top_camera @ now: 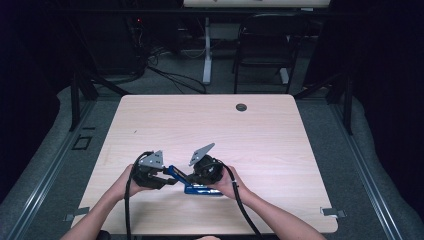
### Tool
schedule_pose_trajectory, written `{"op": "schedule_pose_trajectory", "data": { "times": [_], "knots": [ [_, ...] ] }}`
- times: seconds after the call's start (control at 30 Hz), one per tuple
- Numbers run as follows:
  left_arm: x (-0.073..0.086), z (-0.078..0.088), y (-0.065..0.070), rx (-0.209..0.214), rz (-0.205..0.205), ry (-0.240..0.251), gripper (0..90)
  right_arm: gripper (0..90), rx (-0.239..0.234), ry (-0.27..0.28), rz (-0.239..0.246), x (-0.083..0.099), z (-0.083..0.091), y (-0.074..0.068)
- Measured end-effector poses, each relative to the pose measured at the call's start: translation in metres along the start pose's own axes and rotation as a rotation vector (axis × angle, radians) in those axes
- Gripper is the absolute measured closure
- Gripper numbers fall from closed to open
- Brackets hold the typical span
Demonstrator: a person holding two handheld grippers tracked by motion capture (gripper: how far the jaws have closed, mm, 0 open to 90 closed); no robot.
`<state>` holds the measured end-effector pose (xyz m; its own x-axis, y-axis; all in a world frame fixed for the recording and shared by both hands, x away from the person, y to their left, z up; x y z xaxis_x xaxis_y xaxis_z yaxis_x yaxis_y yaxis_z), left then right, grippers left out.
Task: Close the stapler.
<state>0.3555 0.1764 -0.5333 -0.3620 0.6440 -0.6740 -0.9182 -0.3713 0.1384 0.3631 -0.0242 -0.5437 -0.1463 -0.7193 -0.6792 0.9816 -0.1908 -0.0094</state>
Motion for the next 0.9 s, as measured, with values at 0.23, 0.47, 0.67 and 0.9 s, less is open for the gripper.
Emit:
{"op": "schedule_pose_trajectory", "data": {
  "times": [0.23,0.47,0.67,0.9],
  "knots": [
    [-0.01,-0.007,0.003,0.009,-0.016,0.039,63.8,89.6,0.01,0.006,-0.016,0.001,0.007,0.003],
    [-0.016,-0.022,0.005,0.024,-0.028,0.024,63.4,90.0,0.018,-0.006,-0.024,0.005,0.011,0.005],
    [-0.019,-0.029,0.006,0.036,-0.029,0.021,62.6,90.0,0.018,-0.01,-0.032,0.009,0.013,0.006],
    [-0.02,-0.035,0.006,0.052,-0.029,0.023,63.1,90.0,0.023,-0.014,-0.034,0.01,0.015,0.005]
  ]
}}
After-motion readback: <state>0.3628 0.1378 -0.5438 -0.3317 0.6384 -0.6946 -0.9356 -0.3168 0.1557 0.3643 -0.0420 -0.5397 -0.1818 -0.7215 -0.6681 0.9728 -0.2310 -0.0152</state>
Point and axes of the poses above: each handheld gripper's, and its own axes: z roughly backward along the jaws, x roughly out of its underside, y roughly to its right, the point moved 2 cm from there along -z, roughly forward along the jaws, and after that the axes turned 9 degrees about z, right-handed, at the moved point
